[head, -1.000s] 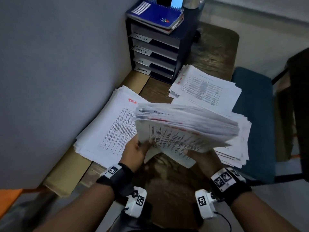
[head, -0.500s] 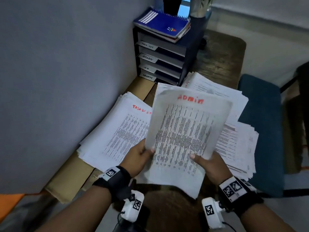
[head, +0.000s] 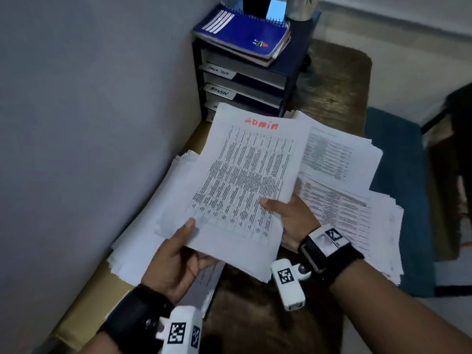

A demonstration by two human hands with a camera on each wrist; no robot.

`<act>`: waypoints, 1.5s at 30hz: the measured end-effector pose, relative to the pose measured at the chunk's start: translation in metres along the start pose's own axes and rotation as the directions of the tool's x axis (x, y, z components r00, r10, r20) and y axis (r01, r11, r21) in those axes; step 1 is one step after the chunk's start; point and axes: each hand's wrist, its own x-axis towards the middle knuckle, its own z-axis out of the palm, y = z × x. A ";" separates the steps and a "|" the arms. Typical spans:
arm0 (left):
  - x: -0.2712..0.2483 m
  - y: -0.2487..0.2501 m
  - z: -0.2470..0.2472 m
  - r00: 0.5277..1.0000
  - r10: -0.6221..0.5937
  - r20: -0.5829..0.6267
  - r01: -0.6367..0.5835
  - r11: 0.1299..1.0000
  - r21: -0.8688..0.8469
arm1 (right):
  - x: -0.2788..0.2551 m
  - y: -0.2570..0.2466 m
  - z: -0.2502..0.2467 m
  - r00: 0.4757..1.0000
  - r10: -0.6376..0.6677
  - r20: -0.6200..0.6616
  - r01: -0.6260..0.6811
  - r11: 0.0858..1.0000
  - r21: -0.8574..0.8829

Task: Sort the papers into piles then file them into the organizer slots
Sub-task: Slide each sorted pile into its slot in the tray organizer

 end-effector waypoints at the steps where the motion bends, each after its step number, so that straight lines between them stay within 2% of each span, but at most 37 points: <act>1: 0.007 0.006 0.006 0.997 0.025 -0.074 -0.021 0.998 0.063 | 0.008 -0.002 0.004 1.000 0.010 0.008 -0.009 1.000 -0.022; 4: 0.027 0.023 0.009 0.982 0.115 -0.151 -0.074 0.964 0.255 | 0.031 -0.009 0.015 1.000 0.017 -0.020 -0.019 0.995 -0.094; 6: 0.035 0.032 0.010 0.974 0.160 -0.159 -0.101 0.941 0.323 | 0.046 -0.013 0.020 0.997 0.044 -0.066 -0.051 0.991 -0.120; 11: 0.049 0.049 0.009 0.974 0.181 -0.136 -0.132 0.943 0.307 | 0.073 -0.022 0.035 1.000 0.021 -0.014 -0.022 0.998 -0.064; 13: 0.058 0.055 0.006 0.966 0.204 -0.161 -0.150 0.944 0.294 | 0.080 -0.024 0.038 0.998 0.017 -0.054 -0.021 0.997 -0.073; 17: 0.073 0.067 -0.001 0.966 0.195 -0.167 -0.144 0.950 0.278 | 0.076 -0.020 0.024 0.985 0.163 -0.053 -0.169 0.975 -0.146; 19: 0.076 0.069 -0.005 0.971 0.179 -0.155 -0.136 0.958 0.253 | 0.066 -0.010 0.006 0.978 0.191 -0.080 -0.199 0.975 -0.098; 22: 0.081 0.075 -0.011 0.971 0.176 -0.161 -0.140 0.968 0.209 | 0.046 0.016 -0.030 0.949 0.235 -0.210 -0.249 0.968 -0.041; 25: 0.086 0.084 -0.017 0.975 0.155 -0.159 -0.129 0.978 0.163 | 0.028 0.042 -0.063 0.915 0.289 -0.281 -0.344 0.922 -0.175; 28: 0.092 0.090 -0.018 0.978 0.143 -0.150 -0.126 0.985 0.118 | 0.020 0.058 -0.082 0.880 0.352 -0.318 -0.412 0.900 -0.143; 34: 0.110 0.089 -0.013 0.985 0.111 -0.133 -0.097 0.989 0.108 | 0.025 0.061 -0.089 0.842 0.410 -0.351 -0.473 0.874 -0.112; 39: 0.128 0.086 -0.010 0.988 0.100 -0.119 -0.089 0.992 0.093 | 0.031 0.060 -0.097 0.799 0.496 -0.339 -0.525 0.851 0.008; 45: 0.152 0.089 -0.008 0.987 0.104 -0.119 -0.090 0.989 0.119 | 0.036 0.066 -0.100 0.781 0.505 -0.368 -0.539 0.842 0.014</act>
